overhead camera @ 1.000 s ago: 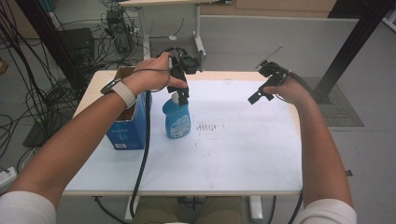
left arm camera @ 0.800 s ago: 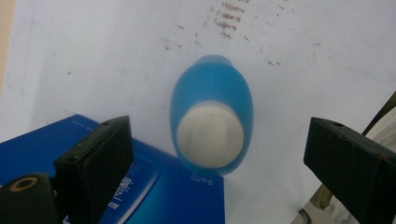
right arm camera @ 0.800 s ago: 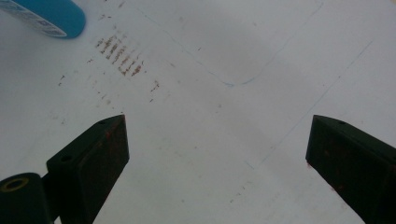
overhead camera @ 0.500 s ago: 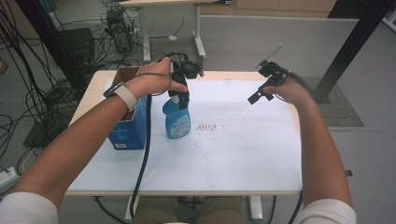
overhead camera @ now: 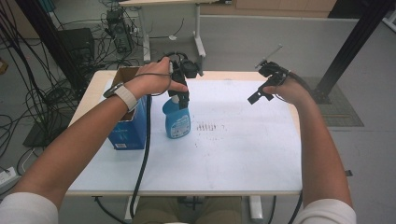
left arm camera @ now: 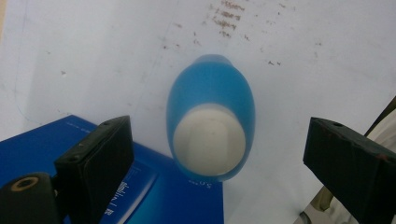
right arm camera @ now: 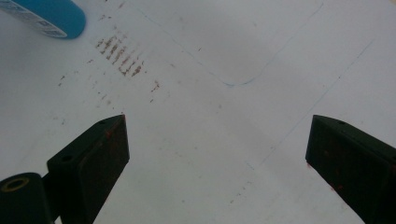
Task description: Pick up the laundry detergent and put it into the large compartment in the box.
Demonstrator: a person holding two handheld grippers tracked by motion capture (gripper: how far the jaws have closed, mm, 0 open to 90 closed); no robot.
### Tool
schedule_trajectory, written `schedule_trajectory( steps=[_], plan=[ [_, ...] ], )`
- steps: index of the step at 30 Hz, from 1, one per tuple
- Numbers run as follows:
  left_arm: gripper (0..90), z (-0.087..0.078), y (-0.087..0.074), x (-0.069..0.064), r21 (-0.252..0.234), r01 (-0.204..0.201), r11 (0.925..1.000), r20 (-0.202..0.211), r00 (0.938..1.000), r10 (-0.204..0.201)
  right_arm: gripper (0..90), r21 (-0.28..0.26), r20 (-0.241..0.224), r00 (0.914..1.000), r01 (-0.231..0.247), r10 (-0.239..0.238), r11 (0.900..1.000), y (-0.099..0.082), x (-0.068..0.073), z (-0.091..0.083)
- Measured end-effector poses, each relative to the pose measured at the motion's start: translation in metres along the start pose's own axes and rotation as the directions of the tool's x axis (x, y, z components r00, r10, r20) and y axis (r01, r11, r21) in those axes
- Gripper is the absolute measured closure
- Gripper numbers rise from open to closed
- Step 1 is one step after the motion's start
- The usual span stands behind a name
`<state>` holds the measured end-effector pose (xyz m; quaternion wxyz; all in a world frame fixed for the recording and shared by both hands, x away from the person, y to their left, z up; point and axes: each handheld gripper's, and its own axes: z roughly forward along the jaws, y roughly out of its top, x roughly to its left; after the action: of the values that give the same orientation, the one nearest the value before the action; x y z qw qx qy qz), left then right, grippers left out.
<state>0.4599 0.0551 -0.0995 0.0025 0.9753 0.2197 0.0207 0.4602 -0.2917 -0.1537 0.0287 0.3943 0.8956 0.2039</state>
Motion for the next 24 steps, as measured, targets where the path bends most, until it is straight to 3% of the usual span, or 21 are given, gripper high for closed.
schedule_trajectory(
  steps=[24],
  plan=[
    [9.1,-0.0004,-0.0015,0.0032,-0.004,0.007,1.0000,0.009,0.9999,-0.007,6.1,0.001,0.000,1.0000,0.000,0.000,1.0000,0.0002,-0.0010,-0.0002]
  ],
)
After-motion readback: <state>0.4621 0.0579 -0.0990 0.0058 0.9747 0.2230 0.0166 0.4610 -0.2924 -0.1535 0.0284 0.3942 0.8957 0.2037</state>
